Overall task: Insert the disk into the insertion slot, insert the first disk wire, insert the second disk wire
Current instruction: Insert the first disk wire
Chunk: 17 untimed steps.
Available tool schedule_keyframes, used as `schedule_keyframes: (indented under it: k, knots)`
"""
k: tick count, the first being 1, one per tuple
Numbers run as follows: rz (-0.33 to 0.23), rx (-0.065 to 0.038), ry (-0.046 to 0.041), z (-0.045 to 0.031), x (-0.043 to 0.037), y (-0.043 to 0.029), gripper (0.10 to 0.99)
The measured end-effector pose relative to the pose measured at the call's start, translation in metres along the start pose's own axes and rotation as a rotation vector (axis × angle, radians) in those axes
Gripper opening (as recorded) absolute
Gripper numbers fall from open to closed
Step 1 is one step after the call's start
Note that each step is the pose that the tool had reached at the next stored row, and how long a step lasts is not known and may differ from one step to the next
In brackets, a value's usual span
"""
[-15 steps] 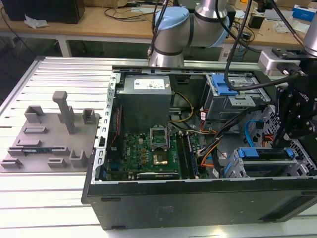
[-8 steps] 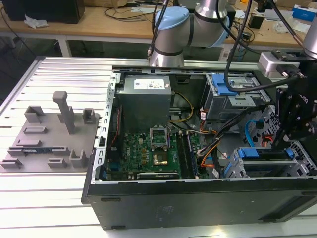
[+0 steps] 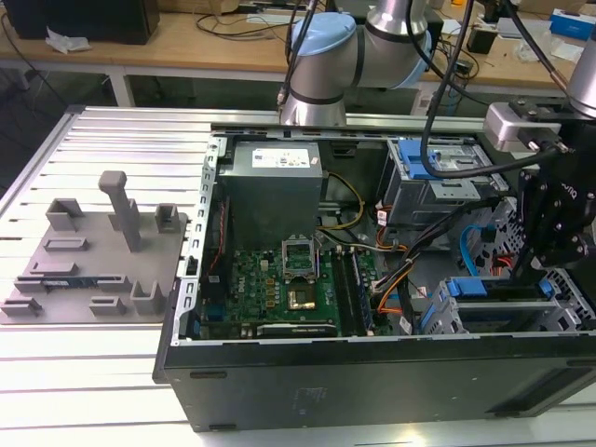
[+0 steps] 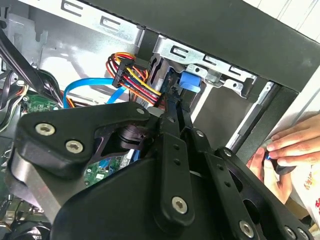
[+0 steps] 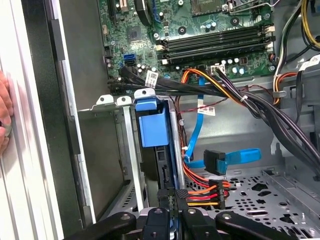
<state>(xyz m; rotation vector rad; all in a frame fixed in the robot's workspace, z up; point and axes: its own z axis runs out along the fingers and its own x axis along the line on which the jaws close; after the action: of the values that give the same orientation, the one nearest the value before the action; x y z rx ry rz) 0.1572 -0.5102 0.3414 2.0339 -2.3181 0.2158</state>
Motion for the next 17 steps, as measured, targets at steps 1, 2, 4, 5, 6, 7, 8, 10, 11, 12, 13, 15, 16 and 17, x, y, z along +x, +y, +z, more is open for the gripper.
schedule_keyframes:
  k: [1, 2, 4, 5, 6, 7, 8, 10, 11, 12, 13, 15, 16, 17]
  knots:
    - [0.000, 0.000, 0.0001, 0.0005, 0.0000, -0.0001, 0.165]
    - [0.000, 0.000, 0.0002, 0.0010, -0.0001, -0.0001, 0.165]
    - [0.000, 0.000, -0.0006, 0.0027, -0.0003, -0.0001, 0.165]
    - [0.000, 0.000, -0.0001, 0.0033, -0.0003, -0.0001, 0.165]
    - [0.000, 0.000, 0.0001, 0.0039, -0.0003, -0.0001, 0.165]
    - [0.000, 0.000, 0.0004, 0.0044, -0.0001, -0.0001, 0.165]
    - [0.000, 0.000, 0.0003, 0.0057, 0.0014, -0.0003, 0.165]
    - [0.000, 0.000, 0.0001, 0.0072, 0.0038, -0.0005, 0.165]
    - [0.000, 0.000, 0.0001, 0.0074, 0.0040, -0.0005, 0.165]
    - [0.000, -0.001, -0.0003, 0.0076, 0.0040, -0.0004, 0.173]
    - [0.000, -0.001, -0.0013, 0.0061, 0.0044, -0.0005, 0.231]
    - [0.000, 0.000, -0.0004, -0.0071, 0.0050, -0.0013, 0.294]
    - [0.000, 0.000, -0.0004, -0.0120, 0.0044, -0.0016, 0.361]
    - [0.001, 0.001, -0.0004, -0.0179, 0.0035, -0.0018, 0.361]
